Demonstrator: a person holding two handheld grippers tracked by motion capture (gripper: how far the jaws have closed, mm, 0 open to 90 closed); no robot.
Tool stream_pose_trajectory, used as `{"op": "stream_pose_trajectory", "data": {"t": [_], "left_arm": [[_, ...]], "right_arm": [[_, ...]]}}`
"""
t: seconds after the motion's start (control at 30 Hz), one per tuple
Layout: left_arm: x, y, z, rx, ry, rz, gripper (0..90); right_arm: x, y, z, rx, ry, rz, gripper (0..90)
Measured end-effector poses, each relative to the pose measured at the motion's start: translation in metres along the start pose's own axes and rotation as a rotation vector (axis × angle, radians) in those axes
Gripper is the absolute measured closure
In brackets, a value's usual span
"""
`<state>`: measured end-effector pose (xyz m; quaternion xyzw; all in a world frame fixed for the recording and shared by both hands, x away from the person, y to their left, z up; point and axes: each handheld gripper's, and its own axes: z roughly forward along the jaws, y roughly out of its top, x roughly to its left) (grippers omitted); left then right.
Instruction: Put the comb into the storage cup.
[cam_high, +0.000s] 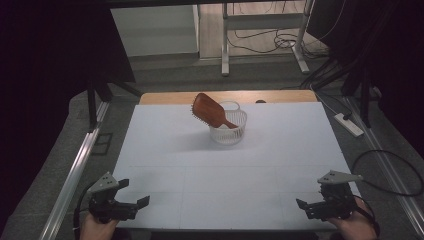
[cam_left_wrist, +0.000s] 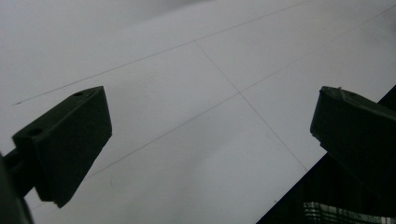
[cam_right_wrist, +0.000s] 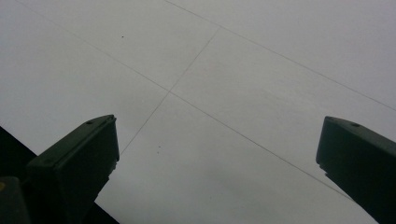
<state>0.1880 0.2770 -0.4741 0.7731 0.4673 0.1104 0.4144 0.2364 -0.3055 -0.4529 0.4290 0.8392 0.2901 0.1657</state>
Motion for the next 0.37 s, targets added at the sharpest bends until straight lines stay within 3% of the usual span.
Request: {"op": "stream_pose_trajectory", "data": {"t": [0.37], "left_arm": [[-0.0024,-0.0008,-0.0008,0.016,0.011,0.005,0.0]], "right_arm": [[0.0000,0.0002,0.0006,0.003,0.000,-0.008,0.0]]}}
